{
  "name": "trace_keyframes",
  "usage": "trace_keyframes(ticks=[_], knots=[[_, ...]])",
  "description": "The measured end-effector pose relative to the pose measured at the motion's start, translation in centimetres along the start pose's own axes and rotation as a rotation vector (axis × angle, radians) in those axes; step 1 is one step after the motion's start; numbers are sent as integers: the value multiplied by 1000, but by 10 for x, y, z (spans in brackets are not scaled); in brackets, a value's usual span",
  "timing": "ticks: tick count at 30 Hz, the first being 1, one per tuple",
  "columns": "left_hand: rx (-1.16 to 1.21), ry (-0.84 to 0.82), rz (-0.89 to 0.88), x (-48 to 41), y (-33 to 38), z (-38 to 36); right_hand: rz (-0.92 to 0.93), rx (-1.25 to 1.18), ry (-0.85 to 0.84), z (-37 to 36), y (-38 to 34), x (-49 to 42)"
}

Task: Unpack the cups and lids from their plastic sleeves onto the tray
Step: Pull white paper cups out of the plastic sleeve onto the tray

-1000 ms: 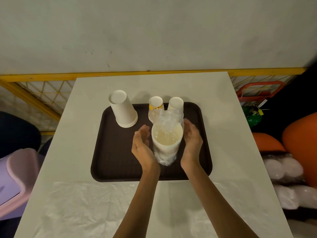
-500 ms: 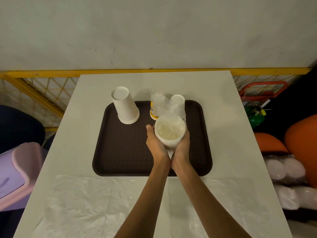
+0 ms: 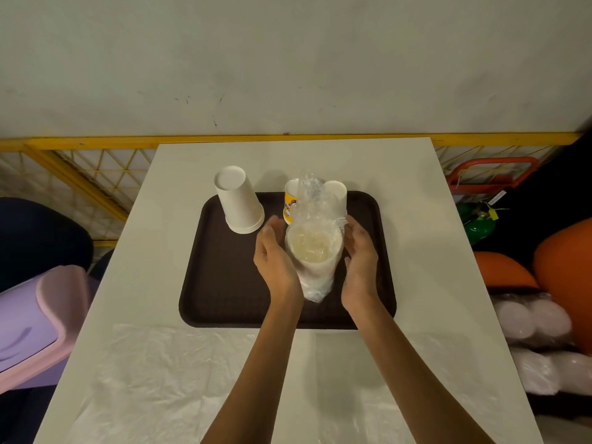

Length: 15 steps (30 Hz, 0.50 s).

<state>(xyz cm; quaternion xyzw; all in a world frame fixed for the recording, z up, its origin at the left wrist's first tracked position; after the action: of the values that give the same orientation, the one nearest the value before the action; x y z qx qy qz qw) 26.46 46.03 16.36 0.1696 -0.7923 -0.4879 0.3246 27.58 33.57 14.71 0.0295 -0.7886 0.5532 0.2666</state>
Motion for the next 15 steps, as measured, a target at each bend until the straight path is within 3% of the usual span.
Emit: trace_keyframes(ticks=[5, 13, 15], knots=[[83, -73, 155, 18, 14, -24, -216, -152, -123, -27, -5, 10], [152, -74, 293, 12, -28, -13, -207, -154, -31, -24, 26, 6], [124, -66, 284, 10, -36, -10, -226, -246, -83, -23, 31, 8]])
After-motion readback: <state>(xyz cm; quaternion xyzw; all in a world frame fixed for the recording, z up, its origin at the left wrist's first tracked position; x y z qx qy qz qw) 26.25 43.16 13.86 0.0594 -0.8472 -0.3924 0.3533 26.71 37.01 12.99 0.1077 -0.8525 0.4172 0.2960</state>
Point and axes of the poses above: each hand's wrist, its own x-axis away from the middle knuckle, its own z-axis out of the back of the hand, y = z × x, the point moved 5 cm from there along -x, towards the middle knuckle, and after that the axes turned 7 degrees about x, right-handed, at the moved point
